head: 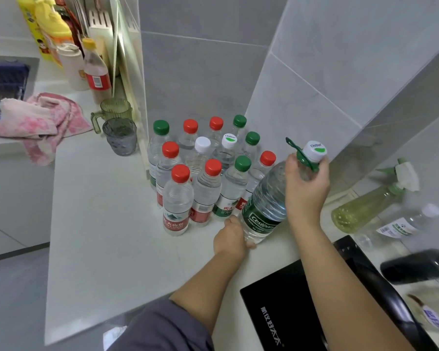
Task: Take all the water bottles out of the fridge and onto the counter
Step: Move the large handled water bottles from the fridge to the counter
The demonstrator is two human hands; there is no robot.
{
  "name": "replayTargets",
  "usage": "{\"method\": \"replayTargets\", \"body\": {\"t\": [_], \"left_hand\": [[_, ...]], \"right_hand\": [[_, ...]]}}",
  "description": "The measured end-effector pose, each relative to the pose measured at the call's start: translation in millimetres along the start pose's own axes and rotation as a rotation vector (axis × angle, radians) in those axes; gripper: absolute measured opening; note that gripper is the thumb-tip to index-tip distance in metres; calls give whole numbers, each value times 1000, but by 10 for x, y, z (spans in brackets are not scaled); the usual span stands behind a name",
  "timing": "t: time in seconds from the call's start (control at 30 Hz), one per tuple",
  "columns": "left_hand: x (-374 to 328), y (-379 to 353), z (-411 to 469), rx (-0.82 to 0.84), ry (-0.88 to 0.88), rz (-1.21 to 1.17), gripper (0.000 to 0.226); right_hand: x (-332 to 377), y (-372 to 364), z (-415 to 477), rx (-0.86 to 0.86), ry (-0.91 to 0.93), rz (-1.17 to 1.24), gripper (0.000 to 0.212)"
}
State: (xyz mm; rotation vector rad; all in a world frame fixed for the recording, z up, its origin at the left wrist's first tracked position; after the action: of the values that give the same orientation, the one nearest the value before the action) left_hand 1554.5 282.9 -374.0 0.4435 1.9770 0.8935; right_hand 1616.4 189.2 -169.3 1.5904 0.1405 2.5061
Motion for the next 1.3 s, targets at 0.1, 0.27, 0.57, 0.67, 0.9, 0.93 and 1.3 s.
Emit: {"method": "replayTargets", "body": {"t": [0.1, 0.27, 0.57, 0.67, 0.9, 0.93, 1.3], "left_hand": [[25, 46, -90, -46, 3, 56, 76], [171, 315, -365, -93, -74, 211, 52], [923, 1264, -1561, -410, -154, 397, 54], [1213, 1494, -2010, -470, -91, 368, 57], [2025, 1832, -3002, -610, 131, 316, 65], [2174, 1834, -3150, -602, 186, 317, 67], [3349, 1821, -5415, -788, 529, 247, 83]], "right_hand": [[-57, 21, -99, 76, -2, -132, 52], [-179, 224, -503, 94, 4, -314, 91], [-298, 35, -1504, 314, -13, -412, 90], [-190, -276, -1847, 465, 40, -426, 89], [185, -1032, -2755, 857, 254, -584, 93], [245, -1109, -2907, 910, 295, -608, 92], [1450, -1344, -4812, 1196, 663, -525, 84]]}}
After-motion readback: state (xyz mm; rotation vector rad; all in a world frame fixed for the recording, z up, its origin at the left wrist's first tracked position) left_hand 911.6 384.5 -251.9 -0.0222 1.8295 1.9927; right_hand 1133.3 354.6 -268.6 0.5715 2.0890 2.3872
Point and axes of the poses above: each hand's wrist, its own z-axis towards the middle knuckle, its own y-axis out of the back of the hand, x = y × z, the point moved 7 cm from there along z, towards the middle knuckle, and after that the axes turned 1 degree about -z, right-handed, at the moved point
